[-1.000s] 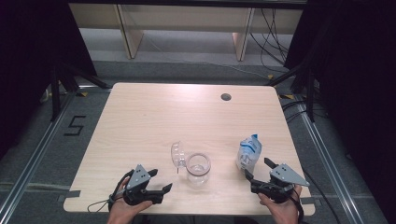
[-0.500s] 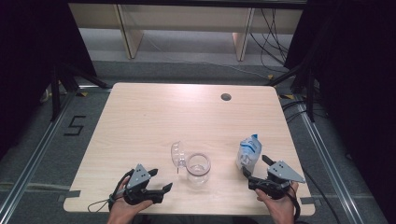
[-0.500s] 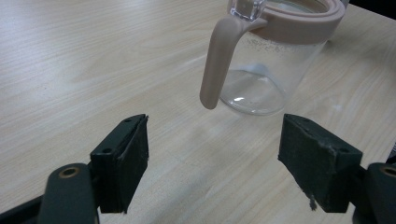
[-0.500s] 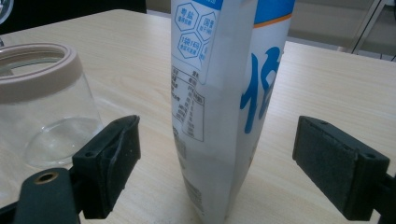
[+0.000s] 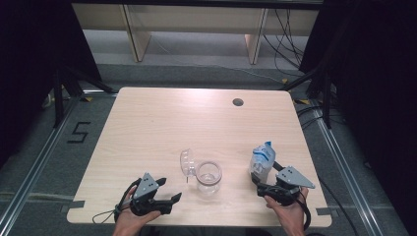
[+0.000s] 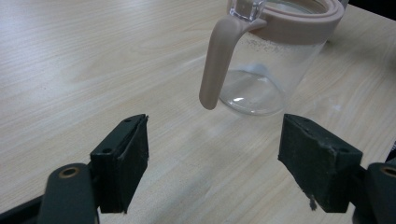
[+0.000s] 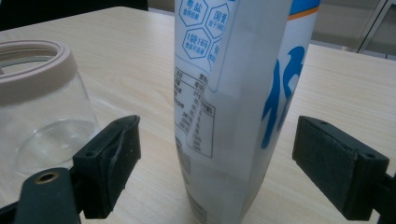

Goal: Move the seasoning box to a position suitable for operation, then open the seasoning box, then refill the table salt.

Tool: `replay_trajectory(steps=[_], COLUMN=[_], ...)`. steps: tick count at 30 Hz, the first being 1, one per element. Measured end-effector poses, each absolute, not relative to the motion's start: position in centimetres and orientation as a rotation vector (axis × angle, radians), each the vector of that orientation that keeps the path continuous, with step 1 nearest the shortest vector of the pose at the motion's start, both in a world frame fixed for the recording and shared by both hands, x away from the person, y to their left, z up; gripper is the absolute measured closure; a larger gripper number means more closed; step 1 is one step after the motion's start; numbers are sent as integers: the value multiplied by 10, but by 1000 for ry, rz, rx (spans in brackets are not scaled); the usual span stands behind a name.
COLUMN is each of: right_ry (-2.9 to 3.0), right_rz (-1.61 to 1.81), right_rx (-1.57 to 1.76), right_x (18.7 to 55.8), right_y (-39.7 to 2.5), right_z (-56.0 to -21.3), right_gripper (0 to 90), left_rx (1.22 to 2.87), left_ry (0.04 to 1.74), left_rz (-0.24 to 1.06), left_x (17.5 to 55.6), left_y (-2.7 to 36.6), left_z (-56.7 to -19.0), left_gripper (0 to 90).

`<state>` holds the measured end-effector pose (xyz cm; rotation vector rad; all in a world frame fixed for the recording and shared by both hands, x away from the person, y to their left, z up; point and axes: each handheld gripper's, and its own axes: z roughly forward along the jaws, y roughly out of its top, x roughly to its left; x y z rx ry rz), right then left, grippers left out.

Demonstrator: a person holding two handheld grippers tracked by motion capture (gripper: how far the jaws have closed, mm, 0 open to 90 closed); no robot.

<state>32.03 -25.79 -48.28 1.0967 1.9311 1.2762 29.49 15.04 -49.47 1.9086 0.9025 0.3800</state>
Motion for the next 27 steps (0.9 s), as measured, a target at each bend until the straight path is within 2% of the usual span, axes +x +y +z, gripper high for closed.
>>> replay_trajectory(steps=[27], right_ry=[1889], right_rz=[1345], right_rx=[1093], right_x=[331], right_y=[-251], right_z=[-489], right_gripper=[153], left_rx=[1894], left_ry=[926], left_rz=[370], left_x=[294], left_y=[150], left_z=[-495], left_gripper=[238])
